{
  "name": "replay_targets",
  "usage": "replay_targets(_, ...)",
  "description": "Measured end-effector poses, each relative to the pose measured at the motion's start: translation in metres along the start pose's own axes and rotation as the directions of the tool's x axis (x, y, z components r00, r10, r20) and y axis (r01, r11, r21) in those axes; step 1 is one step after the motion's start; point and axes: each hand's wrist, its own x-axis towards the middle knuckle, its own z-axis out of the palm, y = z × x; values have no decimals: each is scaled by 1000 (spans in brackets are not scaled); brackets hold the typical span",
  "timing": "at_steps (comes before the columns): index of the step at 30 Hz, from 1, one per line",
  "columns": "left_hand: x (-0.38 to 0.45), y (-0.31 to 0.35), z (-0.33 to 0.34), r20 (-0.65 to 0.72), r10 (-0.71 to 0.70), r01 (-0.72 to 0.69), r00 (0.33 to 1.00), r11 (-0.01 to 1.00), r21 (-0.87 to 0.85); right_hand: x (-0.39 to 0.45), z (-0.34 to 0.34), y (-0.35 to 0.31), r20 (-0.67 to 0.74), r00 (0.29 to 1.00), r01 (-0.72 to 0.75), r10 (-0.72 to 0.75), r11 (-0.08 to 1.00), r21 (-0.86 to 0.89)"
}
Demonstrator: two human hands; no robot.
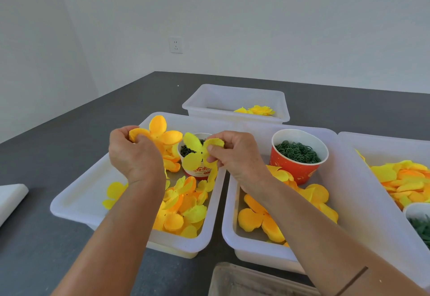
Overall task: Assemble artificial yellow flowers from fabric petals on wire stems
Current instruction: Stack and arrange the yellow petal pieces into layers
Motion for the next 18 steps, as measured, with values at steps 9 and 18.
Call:
replay_targets(9,-5,0,0,21,167,-162,986,976,-143,-6,6,-3,175,973,172,-147,975,-138)
replay_targets(18,-6,-2,1,76,253,-237,964,955,-176,-7,10,-2,150,968,231,-200,943,-237)
